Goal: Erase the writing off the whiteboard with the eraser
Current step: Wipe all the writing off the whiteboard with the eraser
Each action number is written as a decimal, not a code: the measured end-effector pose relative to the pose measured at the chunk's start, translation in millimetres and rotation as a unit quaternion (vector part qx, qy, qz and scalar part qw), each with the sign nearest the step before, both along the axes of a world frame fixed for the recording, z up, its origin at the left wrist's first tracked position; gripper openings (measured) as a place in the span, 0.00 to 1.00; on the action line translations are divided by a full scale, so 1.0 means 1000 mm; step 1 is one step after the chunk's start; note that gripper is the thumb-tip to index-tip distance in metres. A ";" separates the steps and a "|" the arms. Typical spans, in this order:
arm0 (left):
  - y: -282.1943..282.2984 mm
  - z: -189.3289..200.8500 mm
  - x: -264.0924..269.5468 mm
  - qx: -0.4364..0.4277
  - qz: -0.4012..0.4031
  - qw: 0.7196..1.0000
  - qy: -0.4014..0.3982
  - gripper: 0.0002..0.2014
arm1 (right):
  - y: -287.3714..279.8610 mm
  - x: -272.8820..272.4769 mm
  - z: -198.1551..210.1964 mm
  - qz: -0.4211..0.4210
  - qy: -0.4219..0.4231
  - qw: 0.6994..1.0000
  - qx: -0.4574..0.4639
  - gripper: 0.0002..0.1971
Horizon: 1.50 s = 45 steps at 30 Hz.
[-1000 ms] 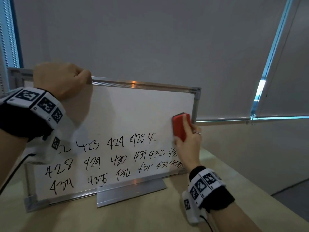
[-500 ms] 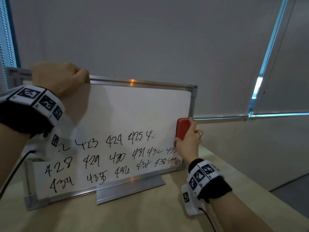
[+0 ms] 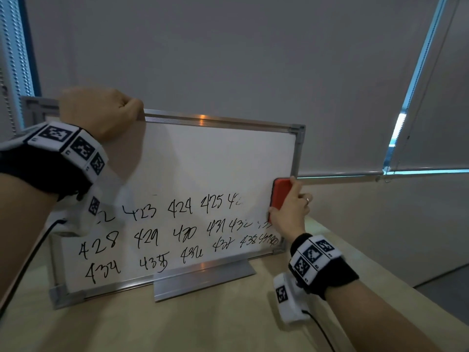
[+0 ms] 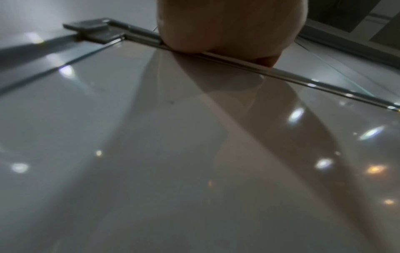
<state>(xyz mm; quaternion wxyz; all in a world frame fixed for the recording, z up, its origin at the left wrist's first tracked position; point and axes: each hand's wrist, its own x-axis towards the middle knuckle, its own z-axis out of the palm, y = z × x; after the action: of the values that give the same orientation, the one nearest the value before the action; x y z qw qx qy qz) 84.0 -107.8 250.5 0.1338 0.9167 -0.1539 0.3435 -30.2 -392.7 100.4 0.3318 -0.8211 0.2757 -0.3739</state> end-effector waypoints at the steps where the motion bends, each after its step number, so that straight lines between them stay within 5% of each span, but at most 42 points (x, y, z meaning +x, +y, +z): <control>1: 0.000 0.000 0.001 0.005 0.000 1.000 -0.002 0.31 | -0.001 -0.002 -0.007 0.004 0.015 1.000 0.006 0.39; 9: 0.000 0.000 -0.003 0.002 -0.003 1.000 0.001 0.30 | 0.007 0.001 0.017 -0.005 -0.027 1.000 -0.013 0.39; 15: 0.000 0.001 -0.004 -0.002 0.003 1.000 0.003 0.29 | 0.125 0.021 0.000 0.053 0.028 0.978 -0.198 0.41; 18: 0.004 0.001 -0.005 -0.003 0.002 1.000 0.003 0.30 | 0.130 0.022 -0.002 0.073 0.031 0.963 -0.257 0.41; 25: 0.002 0.001 -0.011 -0.005 0.008 1.000 -0.005 0.31 | 0.024 0.009 0.025 -0.006 -0.022 0.998 -0.060 0.41; 28: 0.000 0.000 -0.012 -0.006 0.012 1.000 -0.011 0.31 | 0.069 0.018 0.025 -0.021 -0.003 0.997 -0.069 0.42; 34: 0.004 0.001 -0.006 -0.010 0.014 1.000 -0.005 0.24 | 0.202 0.039 0.006 0.074 0.032 0.951 -0.299 0.53; 37: 0.010 0.000 -0.006 0.002 0.016 1.000 -0.013 0.26 | 0.174 0.031 0.009 0.075 0.001 0.950 -0.302 0.50; 42: 0.008 0.003 -0.009 -0.006 0.014 1.000 -0.006 0.23 | 0.049 0.016 0.012 0.026 -0.009 0.993 -0.111 0.43; 45: 0.005 0.003 -0.007 -0.010 0.016 1.000 -0.004 0.23 | 0.024 0.017 0.014 0.000 -0.011 0.999 -0.030 0.44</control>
<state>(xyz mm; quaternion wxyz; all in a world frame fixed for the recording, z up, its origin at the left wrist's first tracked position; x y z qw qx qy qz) 76.6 -103.2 253.1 0.1372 0.9164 -0.1361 0.3505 -12.9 -368.9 113.9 0.3100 -0.8266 0.2609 -0.3907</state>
